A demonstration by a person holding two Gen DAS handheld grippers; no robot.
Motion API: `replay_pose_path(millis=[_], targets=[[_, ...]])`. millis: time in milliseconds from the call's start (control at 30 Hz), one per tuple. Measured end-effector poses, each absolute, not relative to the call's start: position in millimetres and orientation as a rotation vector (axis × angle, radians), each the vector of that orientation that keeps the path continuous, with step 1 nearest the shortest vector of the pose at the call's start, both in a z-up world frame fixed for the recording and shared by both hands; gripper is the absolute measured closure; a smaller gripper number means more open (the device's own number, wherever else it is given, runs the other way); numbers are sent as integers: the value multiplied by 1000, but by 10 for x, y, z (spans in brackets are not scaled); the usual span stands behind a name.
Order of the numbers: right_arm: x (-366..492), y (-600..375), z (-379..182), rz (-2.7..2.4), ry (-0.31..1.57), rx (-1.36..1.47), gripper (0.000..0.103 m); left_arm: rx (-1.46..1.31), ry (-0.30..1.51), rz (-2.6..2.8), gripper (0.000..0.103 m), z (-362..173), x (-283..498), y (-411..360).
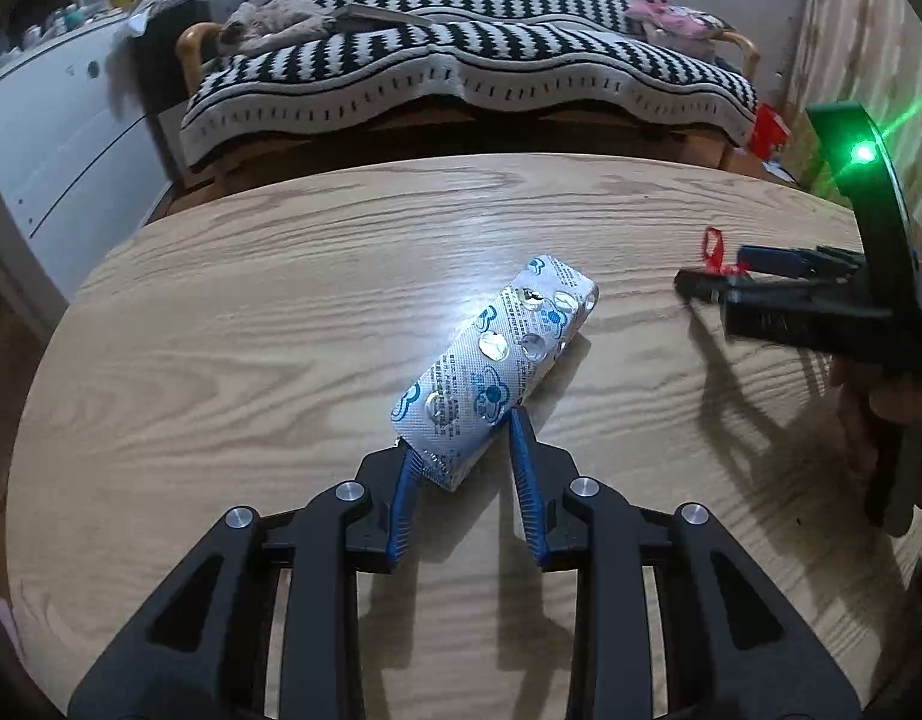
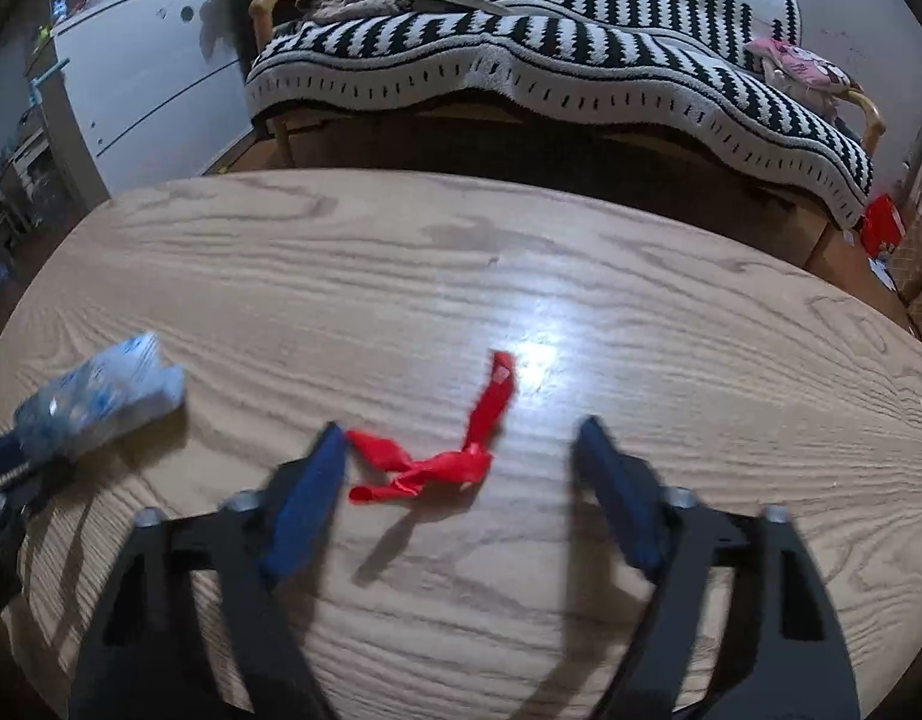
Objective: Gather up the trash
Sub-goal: 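Grasp the silver blister pack with the left gripper while the right grasps the red ribbon, then carry the blister pack and ribbon over the bin and open both grippers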
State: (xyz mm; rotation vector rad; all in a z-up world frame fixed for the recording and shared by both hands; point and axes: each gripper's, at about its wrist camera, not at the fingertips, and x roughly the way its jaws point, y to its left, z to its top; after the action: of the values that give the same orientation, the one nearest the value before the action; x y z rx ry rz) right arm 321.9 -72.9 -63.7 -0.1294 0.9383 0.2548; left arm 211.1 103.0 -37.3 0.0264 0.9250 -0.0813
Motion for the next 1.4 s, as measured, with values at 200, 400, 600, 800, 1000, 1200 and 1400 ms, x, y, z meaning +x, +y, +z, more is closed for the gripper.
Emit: replay_pose_path(millis=[200, 400, 600, 800, 1000, 1200, 1400], targets=[[2990, -893, -560, 277, 962, -83, 85, 22, 933, -79, 75, -222, 1891, 862], [2371, -1392, -274, 255, 937, -52, 86, 18, 924, -121, 75, 3, 1625, 487], [1501, -2272, 28, 158, 898, -11, 86, 49, 906, -255, 89, 162, 1301, -306], [627, -3366, 59, -4, 887, 69, 86, 100, 921, -392, 98, 136, 1128, -1194], [3, -4212, -116, -117, 889, 191, 86, 68, 948, -382, 99, -73, 1134, -1395], [-556, -4716, 31, -178, 843, 214, 86, 94, 851, -393, 99, 185, 909, -1641], [-1103, -5340, 90, -312, 829, 269, 86, 132, 794, -555, 99, 447, 604, -2383]])
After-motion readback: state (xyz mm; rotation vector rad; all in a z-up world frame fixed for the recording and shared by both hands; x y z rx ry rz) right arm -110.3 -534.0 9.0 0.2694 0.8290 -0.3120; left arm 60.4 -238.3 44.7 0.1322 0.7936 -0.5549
